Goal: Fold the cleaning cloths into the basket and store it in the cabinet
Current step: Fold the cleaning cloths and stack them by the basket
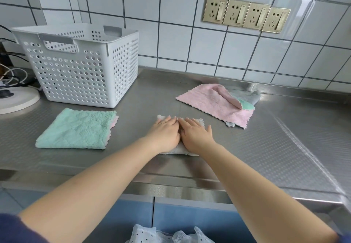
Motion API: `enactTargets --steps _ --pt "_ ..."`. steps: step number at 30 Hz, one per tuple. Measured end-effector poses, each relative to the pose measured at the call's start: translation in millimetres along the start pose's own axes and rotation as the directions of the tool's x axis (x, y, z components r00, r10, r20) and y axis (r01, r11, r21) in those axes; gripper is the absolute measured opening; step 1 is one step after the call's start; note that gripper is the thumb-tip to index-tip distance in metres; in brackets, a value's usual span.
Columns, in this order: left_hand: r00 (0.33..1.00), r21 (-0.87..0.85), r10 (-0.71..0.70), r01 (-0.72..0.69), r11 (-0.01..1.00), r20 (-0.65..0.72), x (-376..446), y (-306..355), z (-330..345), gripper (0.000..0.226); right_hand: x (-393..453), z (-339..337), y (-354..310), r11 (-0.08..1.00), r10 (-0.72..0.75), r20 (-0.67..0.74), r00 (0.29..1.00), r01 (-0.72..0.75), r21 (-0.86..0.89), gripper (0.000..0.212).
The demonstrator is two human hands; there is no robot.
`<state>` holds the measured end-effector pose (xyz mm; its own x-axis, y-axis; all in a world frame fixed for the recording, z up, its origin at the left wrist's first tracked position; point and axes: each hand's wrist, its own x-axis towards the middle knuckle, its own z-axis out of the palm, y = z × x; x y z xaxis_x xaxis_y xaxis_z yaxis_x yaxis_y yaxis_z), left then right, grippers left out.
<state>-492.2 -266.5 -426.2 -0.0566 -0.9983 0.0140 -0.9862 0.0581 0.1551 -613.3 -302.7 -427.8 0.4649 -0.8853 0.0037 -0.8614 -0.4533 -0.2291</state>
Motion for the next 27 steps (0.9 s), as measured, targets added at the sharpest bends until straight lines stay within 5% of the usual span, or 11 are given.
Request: enactTargets --steps 13,18,20,23,27 --pt "0.986 -0.095 -0.159 0.163 0.982 0.045 -7 -10 -1 0.066 -9 -5 17 0.990 0.120 0.067 0.991 -0.114 -0.084 0.059" --pt "0.971 -0.125 -0.238 0.234 0.964 -0.023 -27 -21 -8 0.077 -23 -17 23 0.974 0.225 -0.069 0.972 -0.224 0.021 0.074" --pt "0.976 -0.170 -0.217 0.210 0.963 -0.026 -38 -32 -14 0.081 -29 -28 28 0.947 0.257 -0.039 0.966 -0.244 0.211 0.077" --pt "0.989 -0.198 -0.139 0.128 0.972 -0.041 -48 -41 -17 0.077 -34 -37 35 0.751 0.292 0.038 0.956 -0.254 0.610 0.079" --pt "0.990 -0.419 -0.137 0.118 0.900 -0.015 -46 -40 -14 0.067 -35 -38 36 0.403 0.377 0.160 0.912 -0.317 0.859 0.075"
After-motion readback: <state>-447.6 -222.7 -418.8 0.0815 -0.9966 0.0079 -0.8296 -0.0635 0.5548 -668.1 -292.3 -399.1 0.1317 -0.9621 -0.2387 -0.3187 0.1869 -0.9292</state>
